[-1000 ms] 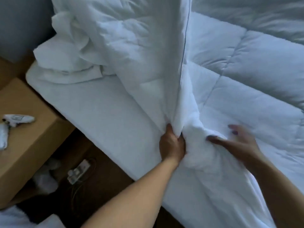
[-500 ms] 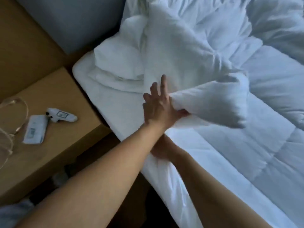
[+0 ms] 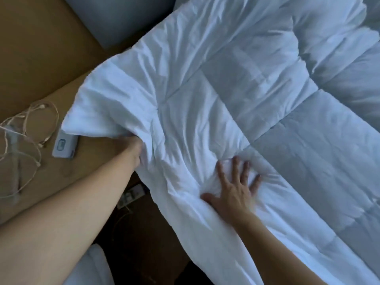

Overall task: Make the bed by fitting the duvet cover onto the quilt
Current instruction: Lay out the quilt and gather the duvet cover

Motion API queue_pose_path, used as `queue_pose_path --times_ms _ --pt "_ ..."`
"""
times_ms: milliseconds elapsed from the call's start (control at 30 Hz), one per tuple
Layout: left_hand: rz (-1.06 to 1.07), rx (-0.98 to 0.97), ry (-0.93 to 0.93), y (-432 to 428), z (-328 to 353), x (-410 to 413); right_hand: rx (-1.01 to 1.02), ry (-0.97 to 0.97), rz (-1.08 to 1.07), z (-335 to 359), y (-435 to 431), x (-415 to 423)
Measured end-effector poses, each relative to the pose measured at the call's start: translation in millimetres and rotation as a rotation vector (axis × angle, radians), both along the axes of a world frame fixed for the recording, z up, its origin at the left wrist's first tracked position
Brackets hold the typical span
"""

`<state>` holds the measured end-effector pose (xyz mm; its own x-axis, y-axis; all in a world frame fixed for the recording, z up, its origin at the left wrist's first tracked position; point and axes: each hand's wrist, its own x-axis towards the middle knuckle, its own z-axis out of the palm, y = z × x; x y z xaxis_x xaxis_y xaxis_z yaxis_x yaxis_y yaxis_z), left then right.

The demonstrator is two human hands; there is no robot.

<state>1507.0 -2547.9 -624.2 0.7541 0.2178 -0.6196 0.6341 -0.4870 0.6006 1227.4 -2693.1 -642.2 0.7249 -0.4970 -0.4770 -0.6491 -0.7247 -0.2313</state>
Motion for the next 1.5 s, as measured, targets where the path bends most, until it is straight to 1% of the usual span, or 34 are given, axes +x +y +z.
queue_pose_path --times_ms 33,67,100,133,167,200,233,267,300,333,367,433,533,567,600,633,700,767,833,900,933,967,1033,1067,1100,1133,1167,1200,1233,1267,1300,1333,1400,1500 --pt "0.027 0.041 -0.036 -6.5 1.7 -5.3 -0.023 0.004 -0.005 -6.2 4.7 -0.5" --pt "0.031 0.155 -0.106 -12.9 6.6 -12.6 -0.052 0.011 -0.012 -9.5 10.6 0.5" --pt "-0.005 0.321 -0.244 -20.4 13.2 -24.5 -0.079 0.014 -0.026 -11.9 14.9 2.5" --pt "-0.124 0.426 -0.443 -30.5 20.6 -40.8 -0.094 0.024 -0.032 -11.0 17.3 4.9" --pt "-0.342 0.427 -0.646 -43.2 26.0 -63.1 -0.102 0.035 -0.035 -12.2 17.8 6.7" --pt "-0.658 0.362 -0.780 -57.1 25.7 -88.2 -0.107 0.035 -0.036 -12.1 17.3 6.6" --pt "-1.023 0.294 -0.819 -70.3 18.7 -113.3 -0.109 0.022 -0.021 -11.9 15.1 3.7" --pt "-1.357 0.282 -0.734 -80.4 11.2 -136.4 -0.116 0.004 -0.004 -11.2 11.3 -3.1" --pt "-1.597 0.352 -0.588 -85.6 3.2 -153.8 -0.131 -0.025 0.005 -12.7 5.9 -14.6" --pt "-1.730 0.460 -0.479 -87.6 -4.8 -163.3 -0.151 -0.049 -0.005 -13.9 -1.1 -32.1" --pt "-1.771 0.542 -0.428 -87.8 -11.6 -165.7 -0.176 -0.055 -0.034 -16.3 -9.0 -55.6" --pt "-1.766 0.615 -0.396 -86.7 -19.8 -164.4 -0.241 -0.006 -0.158 -20.3 -24.3 -118.3" --pt "-1.673 0.716 -0.362 -95.9 -20.4 -178.2 -0.318 0.200 -0.439 -17.1 -37.3 -230.2" --pt "-1.647 0.720 -0.364 -100.8 -19.1 -193.2 -0.310 0.267 -0.538 -12.8 -36.2 -263.3" --pt "-1.667 0.695 -0.377 -103.9 -16.8 -215.3 -0.286 0.320 -0.632 -7.5 -32.1 -291.2" --pt "-1.748 0.640 -0.404 -103.7 -14.4 -243.4 -0.262 0.349 -0.721 -2.2 -25.7 -313.6" --pt "-2.000 0.485 -0.459 -95.2 -12.9 -309.2 -0.247 0.357 -0.871 4.8 -12.1 -342.0" --pt "-2.214 0.403 -0.478 -86.7 -12.7 -374.6 -0.186 0.361 -0.938 11.9 -5.8 -352.4" --pt "-2.271 0.437 -0.474 -88.1 -14.1 -422.5 -0.110 0.385 -0.925 22.2 -11.3 -359.8" --pt "-2.217 0.525 -0.439 -101.2 -14.5 -446.6 -0.081 0.438 -0.849 37.6 -22.2 -377.4" --pt "-2.172 0.563 -0.419 -108.9 -14.5 -454.1 -0.126 0.421 -0.808 44.7 -25.1 -394.3" --pt "-2.130 0.595 -0.395 -116.3 -13.7 -460.6 -0.222 0.345 -0.791 51.9 -24.1 -416.1" --pt "-2.080 0.610 -0.334 -126.7 -7.8 -479.5 -0.513 0.062 -0.880 63.7 -10.3 -467.6" --pt "-2.085 0.559 -0.304 -128.5 -2.8 -496.2 -0.638 -0.096 -0.952 66.6 4.0 -494.1" --pt "-2.123 0.465 -0.280 -128.8 3.2 -517.9 -0.718 -0.217 -1.009 67.5 23.5 -517.0" --pt "-2.190 0.349 -0.263 -128.0 9.8 -543.3 -0.737 -0.281 -1.011 64.8 46.8 -535.2" --pt "-2.265 0.247 -0.246 -126.8 16.6 -569.0 -0.710 -0.307 -0.950 58.4 71.6 -547.8" --pt "-2.324 0.184 -0.225 -127.3 22.4 -591.9 -0.631 -0.302 -0.858 47.3 94.5 -557.0" --pt "-2.356 0.162 -0.198 -130.3 26.9 -611.0 -0.528 -0.251 -0.765 35.6 112.9 -564.0" --pt "-2.367 0.171 -0.172 -135.2 30.6 -625.5 -0.431 -0.160 -0.702 25.3 124.6 -569.9" --pt "-2.368 0.190 -0.157 -141.5 32.3 -636.1 -0.364 -0.072 -0.675 16.0 128.3 -575.4" --pt "-2.377 0.208 -0.158 -147.5 32.8 -644.3 -0.335 -0.025 -0.681 10.2 126.9 -579.5" --pt "-2.430 0.206 -0.189 -156.6 33.2 -656.2 -0.341 -0.059 -0.721 9.4 118.1 -583.1" --pt "-2.513 0.157 -0.322 -162.9 32.2 -672.7 -0.297 -0.230 -0.755 23.7 126.9 -599.8"
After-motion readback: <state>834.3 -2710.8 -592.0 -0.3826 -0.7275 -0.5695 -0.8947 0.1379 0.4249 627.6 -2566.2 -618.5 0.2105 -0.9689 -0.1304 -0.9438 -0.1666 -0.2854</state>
